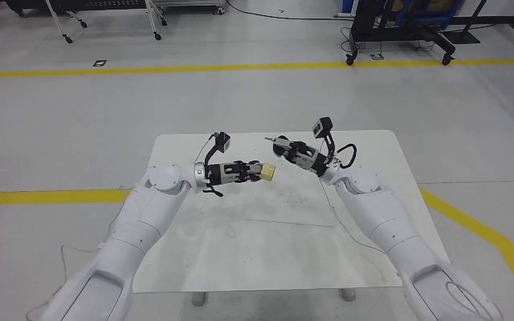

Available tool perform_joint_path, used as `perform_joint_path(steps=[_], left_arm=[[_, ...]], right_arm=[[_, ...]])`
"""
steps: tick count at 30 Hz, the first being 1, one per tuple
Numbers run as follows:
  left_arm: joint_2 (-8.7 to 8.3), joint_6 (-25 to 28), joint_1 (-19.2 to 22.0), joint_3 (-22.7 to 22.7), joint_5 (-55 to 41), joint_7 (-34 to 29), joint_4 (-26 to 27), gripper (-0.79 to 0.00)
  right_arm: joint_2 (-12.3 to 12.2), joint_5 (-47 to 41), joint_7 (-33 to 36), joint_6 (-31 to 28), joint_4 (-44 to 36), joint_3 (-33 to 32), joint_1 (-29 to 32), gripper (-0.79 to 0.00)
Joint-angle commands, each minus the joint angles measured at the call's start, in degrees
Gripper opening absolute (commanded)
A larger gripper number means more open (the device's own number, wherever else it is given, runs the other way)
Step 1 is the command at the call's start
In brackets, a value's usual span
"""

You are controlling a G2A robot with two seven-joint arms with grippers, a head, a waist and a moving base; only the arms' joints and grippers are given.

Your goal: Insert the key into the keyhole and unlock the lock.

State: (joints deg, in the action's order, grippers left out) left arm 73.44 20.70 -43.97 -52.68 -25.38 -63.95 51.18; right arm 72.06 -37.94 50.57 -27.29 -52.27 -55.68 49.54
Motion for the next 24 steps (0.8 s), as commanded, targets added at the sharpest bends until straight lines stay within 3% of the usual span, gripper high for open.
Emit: perform_joint_path(steps=[1, 7, 16, 24], left_arm=[[0.11, -0.7, 0.2, 0.0, -0.3, 0.4, -0.7, -0.785], [0.34, -2.7, 0.3, -0.9, -3.1, 0.7, -2.4, -0.785], [0.80, -6.9, 0.1, -2.1, -8.5, 0.3, -4.2, -0.785], [0.80, -6.9, 0.1, -2.1, -8.5, 0.3, -4.2, -0.785]], right_arm=[[-0.1, 1.0, 2.1, -0.3, 0.0, 0.1, -0.1, -0.785], [-0.5, 2.4, 7.4, -2.1, -1.2, -0.7, 1.0, -0.785], [-0.9, 0.5, 6.7, -3.3, -3.4, -3.6, 3.3, -0.785], [-0.9, -1.2, 7.4, -2.8, -3.8, -3.9, 3.7, -0.785]])
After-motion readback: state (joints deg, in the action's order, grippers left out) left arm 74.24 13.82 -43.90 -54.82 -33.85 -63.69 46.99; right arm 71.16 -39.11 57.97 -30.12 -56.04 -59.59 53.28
